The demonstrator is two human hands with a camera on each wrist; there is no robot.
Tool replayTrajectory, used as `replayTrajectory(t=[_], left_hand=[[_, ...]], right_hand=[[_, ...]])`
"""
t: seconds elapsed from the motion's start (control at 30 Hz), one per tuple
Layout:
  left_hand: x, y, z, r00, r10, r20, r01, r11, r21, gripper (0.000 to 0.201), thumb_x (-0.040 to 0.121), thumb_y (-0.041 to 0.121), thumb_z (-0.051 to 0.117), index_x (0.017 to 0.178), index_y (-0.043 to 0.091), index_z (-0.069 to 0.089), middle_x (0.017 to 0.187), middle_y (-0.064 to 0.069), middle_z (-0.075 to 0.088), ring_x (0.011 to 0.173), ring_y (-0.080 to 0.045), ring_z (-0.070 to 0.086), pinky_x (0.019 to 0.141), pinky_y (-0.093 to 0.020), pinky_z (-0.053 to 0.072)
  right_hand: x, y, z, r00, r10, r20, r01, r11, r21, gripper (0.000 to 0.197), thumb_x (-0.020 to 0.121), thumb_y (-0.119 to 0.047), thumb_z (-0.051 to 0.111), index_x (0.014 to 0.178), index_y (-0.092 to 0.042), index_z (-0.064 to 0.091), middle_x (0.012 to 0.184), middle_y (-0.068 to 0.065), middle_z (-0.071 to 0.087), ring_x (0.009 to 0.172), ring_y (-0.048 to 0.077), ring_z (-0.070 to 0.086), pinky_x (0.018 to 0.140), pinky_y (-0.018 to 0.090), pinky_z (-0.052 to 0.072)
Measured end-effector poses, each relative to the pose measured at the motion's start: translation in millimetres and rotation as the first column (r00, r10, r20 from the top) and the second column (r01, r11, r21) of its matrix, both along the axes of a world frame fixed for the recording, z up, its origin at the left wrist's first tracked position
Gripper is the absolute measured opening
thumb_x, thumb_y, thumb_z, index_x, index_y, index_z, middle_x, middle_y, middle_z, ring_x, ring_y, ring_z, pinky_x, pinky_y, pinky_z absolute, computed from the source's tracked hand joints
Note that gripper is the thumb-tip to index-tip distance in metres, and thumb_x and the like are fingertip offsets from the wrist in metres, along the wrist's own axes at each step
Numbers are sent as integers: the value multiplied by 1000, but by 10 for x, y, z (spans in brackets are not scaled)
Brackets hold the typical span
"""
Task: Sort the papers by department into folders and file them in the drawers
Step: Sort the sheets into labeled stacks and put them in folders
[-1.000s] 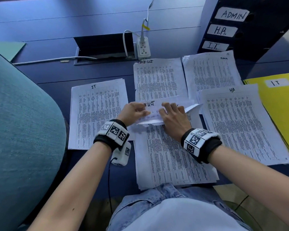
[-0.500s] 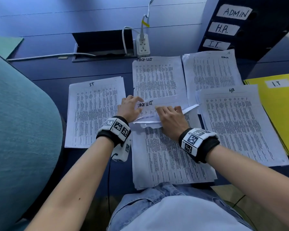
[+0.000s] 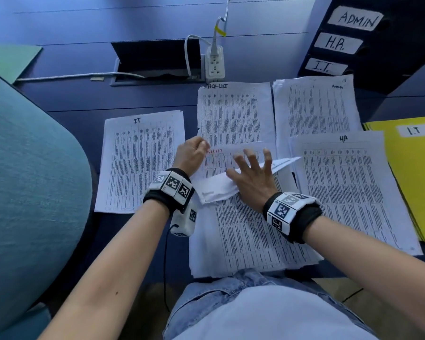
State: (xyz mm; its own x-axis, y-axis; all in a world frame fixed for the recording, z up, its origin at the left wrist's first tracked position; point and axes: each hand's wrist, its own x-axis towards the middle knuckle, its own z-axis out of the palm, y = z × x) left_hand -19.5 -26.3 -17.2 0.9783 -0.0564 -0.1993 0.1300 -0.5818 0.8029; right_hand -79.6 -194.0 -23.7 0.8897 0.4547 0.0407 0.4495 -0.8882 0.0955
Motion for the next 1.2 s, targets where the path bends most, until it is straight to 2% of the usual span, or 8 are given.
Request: replayTrajectory(t=[0.1,0.2,0.47,0.7,0.83,0.97,1.03,1.2], left_hand=[[18,3,-93,998,-39,-42,48,966,254,30,97,11,37,120,4,54,117,-10,49,108,-22,47,97,-36,41],[12,1,-142,991,-113,-79,135,910,392,30,96,16,41,123,12,54,124,-12,47,117,-26,42,103,-46,36],[19,-68,-49,972,-225,-75,227,797,559,35,93,25,47,128,29,49,125,-5,45,121,-22,36,105,-43,29],[-127,8,-18,921,-376,99,272,806,526,37,95,18,46,131,25,49,132,1,50,115,-17,51,105,-37,29],[-154,26,-17,908,-404,112,288,795,534,38,95,20,47,133,24,49,144,-1,42,118,-18,53,109,-37,26],[-187,5,11,928,-344,142,253,863,437,27,93,22,51,112,10,66,134,-6,53,110,-20,57,104,-35,38],[-163,20,4,948,-293,126,230,901,368,24,92,22,54,102,5,69,130,-9,55,111,-21,55,101,-32,39],[-172,51,54,982,-190,17,186,973,138,44,97,32,41,87,1,71,119,-14,58,110,-23,53,95,-29,38]], right_hand=[[-60,-29,21,986,49,-159,-44,999,31,37,46,-6,78,81,-14,69,107,17,62,108,34,57,101,51,20],[-86,0,78,949,46,-312,-24,997,74,33,75,-4,59,108,-7,60,121,17,56,113,31,53,104,49,25],[16,71,112,940,-26,-340,95,978,188,42,85,0,43,125,-11,40,104,5,62,93,23,58,95,33,37],[53,187,79,942,-96,-322,170,963,210,62,83,4,45,140,-6,23,108,8,59,91,26,59,88,32,41],[93,214,85,921,-131,-367,237,936,262,73,82,7,48,145,-6,14,130,14,37,93,32,58,86,38,43],[108,197,68,916,-157,-370,256,938,235,80,81,8,50,147,-10,9,145,13,17,96,33,55,76,32,42],[106,202,78,922,-158,-353,239,950,199,77,81,7,51,146,-12,15,147,13,13,105,34,51,89,37,43],[47,253,-25,968,-204,-147,204,979,-12,55,70,-13,67,121,-19,47,135,6,15,123,28,18,107,65,4]])
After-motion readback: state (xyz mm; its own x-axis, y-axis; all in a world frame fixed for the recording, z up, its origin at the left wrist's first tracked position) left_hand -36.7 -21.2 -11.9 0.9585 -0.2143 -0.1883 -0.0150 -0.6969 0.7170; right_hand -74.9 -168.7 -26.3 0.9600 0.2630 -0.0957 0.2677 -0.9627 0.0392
